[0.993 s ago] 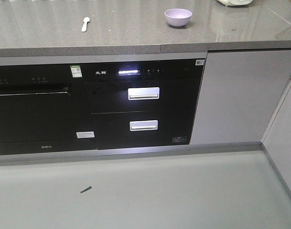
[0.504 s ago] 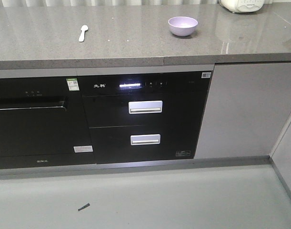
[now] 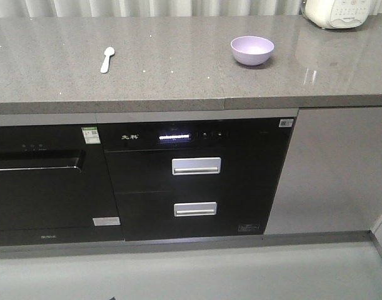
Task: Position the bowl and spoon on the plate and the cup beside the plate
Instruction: 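Drive the base to the counter with the spoon and lilac bowl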
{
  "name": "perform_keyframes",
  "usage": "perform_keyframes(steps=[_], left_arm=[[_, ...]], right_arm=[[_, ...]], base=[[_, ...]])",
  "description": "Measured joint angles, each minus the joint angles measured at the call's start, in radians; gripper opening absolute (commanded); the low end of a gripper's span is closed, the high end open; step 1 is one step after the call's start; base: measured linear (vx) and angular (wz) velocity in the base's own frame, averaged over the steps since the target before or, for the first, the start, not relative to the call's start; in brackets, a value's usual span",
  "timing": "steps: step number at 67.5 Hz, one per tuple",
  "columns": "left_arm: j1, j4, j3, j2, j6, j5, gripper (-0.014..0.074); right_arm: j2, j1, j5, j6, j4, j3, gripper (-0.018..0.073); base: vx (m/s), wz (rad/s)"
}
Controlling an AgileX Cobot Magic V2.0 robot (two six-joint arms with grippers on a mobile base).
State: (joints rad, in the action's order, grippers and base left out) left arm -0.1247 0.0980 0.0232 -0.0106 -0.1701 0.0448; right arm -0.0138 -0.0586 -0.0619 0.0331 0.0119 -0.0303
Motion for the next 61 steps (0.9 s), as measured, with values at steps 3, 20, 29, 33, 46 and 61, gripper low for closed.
perform_keyframes(steps=[3, 20, 29, 33, 46, 61], left_arm=[[0.0, 0.0, 0.0, 0.0, 0.0, 0.0, -0.0006], [0.0, 0.0, 0.0, 0.0, 0.0, 0.0, -0.0006], [0.0, 0.0, 0.0, 0.0, 0.0, 0.0, -0.0006], [0.0, 0.0, 0.0, 0.0, 0.0, 0.0, -0.0006], [0.0, 0.0, 0.0, 0.0, 0.0, 0.0, -0.0006], [0.0, 0.0, 0.0, 0.0, 0.0, 0.0, -0.0006]], right_arm=[[0.0, 0.0, 0.0, 0.0, 0.0, 0.0, -0.0003], [0.0, 0.0, 0.0, 0.0, 0.0, 0.0, -0.0003], [0.0, 0.0, 0.0, 0.0, 0.0, 0.0, -0.0003], [0.0, 0.0, 0.0, 0.0, 0.0, 0.0, -0.0003], [0.0, 0.0, 0.0, 0.0, 0.0, 0.0, -0.0003], [0.0, 0.0, 0.0, 0.0, 0.0, 0.0, -0.0003]], base=[[0.27, 0.04], [0.26, 0.04], [0.25, 0.0], [0.24, -0.01], [0.22, -0.01], [0.21, 0.0]])
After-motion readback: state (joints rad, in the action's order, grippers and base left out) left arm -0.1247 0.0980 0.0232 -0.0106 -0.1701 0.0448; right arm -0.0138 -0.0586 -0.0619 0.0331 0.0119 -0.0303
